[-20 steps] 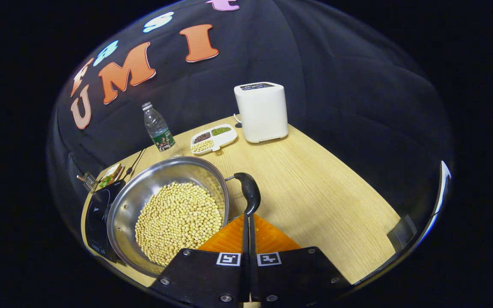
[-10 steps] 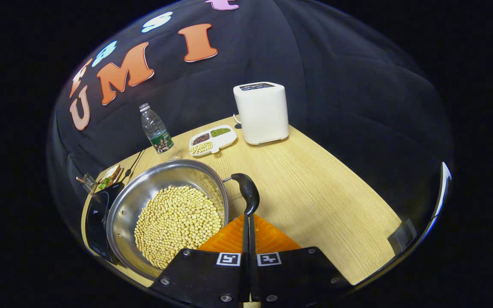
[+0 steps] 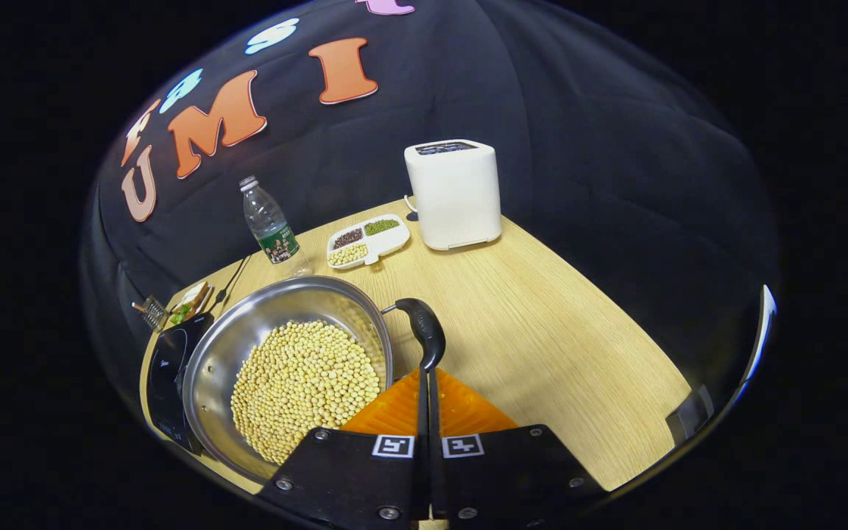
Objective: First push the handle of the pot to place it horizontally, then grasp the pot with both hands and set it on the induction cooktop.
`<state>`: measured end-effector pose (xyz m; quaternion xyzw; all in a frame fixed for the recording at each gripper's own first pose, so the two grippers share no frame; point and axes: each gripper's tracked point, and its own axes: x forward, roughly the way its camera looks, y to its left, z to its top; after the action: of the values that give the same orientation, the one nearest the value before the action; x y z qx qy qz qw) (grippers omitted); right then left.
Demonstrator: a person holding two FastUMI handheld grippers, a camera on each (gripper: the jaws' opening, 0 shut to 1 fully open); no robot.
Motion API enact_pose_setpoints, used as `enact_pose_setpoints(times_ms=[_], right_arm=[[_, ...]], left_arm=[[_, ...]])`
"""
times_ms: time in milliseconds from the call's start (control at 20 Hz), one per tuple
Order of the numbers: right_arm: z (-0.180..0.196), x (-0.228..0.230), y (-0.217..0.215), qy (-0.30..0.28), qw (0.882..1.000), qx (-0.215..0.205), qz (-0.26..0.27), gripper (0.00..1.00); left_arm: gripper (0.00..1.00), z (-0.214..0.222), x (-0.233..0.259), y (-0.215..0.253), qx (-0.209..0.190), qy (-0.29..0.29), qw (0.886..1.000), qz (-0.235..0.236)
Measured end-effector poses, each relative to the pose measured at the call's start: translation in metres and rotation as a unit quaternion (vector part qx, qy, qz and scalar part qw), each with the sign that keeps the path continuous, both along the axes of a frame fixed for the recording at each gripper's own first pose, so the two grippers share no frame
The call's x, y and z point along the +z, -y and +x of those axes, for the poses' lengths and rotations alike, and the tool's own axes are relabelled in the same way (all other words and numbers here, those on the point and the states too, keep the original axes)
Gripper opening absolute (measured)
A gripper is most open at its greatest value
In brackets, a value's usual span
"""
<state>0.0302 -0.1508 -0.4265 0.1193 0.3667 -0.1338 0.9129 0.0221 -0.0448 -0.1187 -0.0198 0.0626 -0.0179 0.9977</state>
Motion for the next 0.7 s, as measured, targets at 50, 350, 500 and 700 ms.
enact_pose_setpoints(times_ms=[50, 350, 500, 700], right_arm=[[0.001, -0.001, 0.0, 0.0, 1.0, 0.001, -0.001, 0.0], [-0.006, 0.006, 0.009, 0.002, 1.0, -0.003, -0.014, 0.0], [-0.007, 0.014, 0.013, 0.013, 1.0, -0.001, -0.027, 0.0], [-0.003, 0.022, 0.014, 0.028, 0.999, 0.003, -0.036, 0.01]], left_arm=[[0.97, 0.0, -0.008, 0.004, 0.001, -0.001, 1.0, -0.002], [0.98, 0.002, -0.072, 0.04, -0.016, -0.034, 0.999, -0.016], [0.99, 0.004, -0.108, 0.057, -0.028, -0.058, 0.998, -0.019], [0.99, 0.005, -0.16, 0.091, -0.06, -0.103, 0.993, -0.026]])
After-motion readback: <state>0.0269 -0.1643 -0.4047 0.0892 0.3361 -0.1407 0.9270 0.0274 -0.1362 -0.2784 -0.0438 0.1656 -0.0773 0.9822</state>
